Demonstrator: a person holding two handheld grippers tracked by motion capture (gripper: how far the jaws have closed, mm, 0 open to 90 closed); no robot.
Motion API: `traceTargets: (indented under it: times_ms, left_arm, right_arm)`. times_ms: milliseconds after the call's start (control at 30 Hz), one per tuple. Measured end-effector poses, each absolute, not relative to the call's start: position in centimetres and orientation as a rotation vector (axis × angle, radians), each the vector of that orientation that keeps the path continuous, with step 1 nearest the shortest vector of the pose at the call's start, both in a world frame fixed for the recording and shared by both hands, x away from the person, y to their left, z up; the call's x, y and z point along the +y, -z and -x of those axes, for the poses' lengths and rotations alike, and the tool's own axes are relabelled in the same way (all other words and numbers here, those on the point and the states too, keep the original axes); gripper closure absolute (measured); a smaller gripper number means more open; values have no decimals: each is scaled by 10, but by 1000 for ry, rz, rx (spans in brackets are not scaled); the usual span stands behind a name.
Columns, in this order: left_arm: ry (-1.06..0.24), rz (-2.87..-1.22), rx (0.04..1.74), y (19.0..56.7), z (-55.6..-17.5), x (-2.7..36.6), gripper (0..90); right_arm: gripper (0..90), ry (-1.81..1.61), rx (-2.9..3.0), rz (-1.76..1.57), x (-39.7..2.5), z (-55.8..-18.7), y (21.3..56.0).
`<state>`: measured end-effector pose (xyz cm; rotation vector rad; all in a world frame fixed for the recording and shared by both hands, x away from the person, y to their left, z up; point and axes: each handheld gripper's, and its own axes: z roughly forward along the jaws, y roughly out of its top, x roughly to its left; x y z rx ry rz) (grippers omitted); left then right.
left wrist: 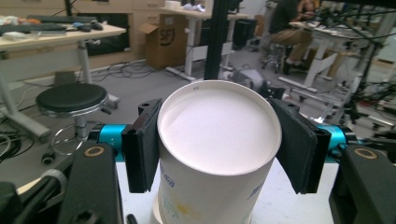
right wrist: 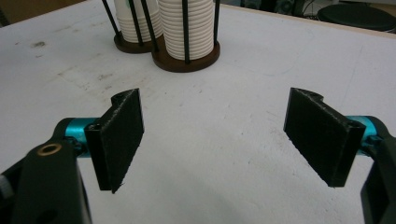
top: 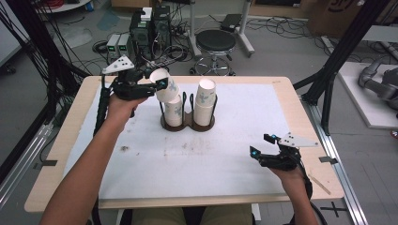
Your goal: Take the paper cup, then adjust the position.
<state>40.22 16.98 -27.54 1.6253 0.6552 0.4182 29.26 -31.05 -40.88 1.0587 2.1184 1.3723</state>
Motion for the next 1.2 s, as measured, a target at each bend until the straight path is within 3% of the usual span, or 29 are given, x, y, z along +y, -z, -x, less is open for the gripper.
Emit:
traceTargets:
  times_ms: [433, 1200]
  left_arm:
    - [-374, -1654, 581, 295, -356, 181, 374]
    - [-240, -1718, 482, 342, -332, 139, 372]
  right_arm:
    - [206, -1372, 2133, -1057, -305, -296, 409]
    - [205, -1479, 2271, -910, -276, -292, 406]
